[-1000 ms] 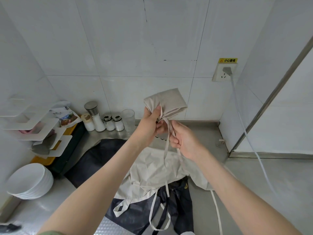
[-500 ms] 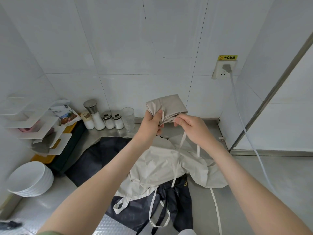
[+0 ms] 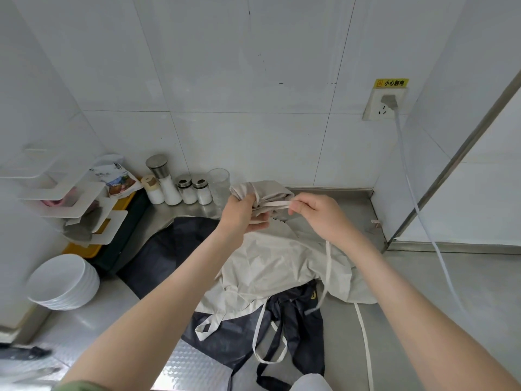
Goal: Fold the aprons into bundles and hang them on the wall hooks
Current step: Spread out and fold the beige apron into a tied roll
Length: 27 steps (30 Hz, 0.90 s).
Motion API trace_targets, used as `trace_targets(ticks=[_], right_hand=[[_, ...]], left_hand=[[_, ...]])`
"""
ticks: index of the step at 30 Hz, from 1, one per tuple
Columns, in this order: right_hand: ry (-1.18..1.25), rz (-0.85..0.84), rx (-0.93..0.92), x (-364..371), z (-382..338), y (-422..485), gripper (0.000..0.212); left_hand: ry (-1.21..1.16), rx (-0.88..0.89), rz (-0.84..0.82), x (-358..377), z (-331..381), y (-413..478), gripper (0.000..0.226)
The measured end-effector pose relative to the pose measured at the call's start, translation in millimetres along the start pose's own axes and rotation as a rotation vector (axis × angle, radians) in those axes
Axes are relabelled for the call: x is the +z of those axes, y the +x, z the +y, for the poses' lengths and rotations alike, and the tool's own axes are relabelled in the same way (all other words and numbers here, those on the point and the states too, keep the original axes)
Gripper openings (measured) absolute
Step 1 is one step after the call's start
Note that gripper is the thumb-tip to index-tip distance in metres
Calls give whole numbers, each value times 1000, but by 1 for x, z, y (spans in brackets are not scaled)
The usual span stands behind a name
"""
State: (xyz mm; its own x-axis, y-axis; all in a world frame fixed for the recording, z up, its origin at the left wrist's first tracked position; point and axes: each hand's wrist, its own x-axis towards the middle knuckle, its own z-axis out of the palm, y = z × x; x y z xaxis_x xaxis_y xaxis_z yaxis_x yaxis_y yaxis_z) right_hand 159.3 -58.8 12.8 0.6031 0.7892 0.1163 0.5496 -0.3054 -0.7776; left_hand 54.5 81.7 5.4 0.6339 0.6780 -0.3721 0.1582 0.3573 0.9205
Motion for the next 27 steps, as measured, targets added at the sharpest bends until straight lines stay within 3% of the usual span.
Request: trace_targets(ticks=[3,6,10,14,19,27], right_hand=[[118,-5,22,4,-1,0,28],[385,-46,107,7,-1,-1,28],[625,-121,167,3,2,-2,35],[457,-349,107,1,7,-5,35],[303,-538,189,22,15,-9,25],[379,-405,270,23,19,-2,24]], left_hand=[[-12,-70,-25,-2,-7,3,30],[-187,-165,-85,-2,-9,0,37],[-396,-223,-24,-10,-10,0,32],[-529,-227,-23,-19,-7,3,29],[-546,-193,-196,-24,0,3,31],[-314,-197,-519,-43,9,-4,9]])
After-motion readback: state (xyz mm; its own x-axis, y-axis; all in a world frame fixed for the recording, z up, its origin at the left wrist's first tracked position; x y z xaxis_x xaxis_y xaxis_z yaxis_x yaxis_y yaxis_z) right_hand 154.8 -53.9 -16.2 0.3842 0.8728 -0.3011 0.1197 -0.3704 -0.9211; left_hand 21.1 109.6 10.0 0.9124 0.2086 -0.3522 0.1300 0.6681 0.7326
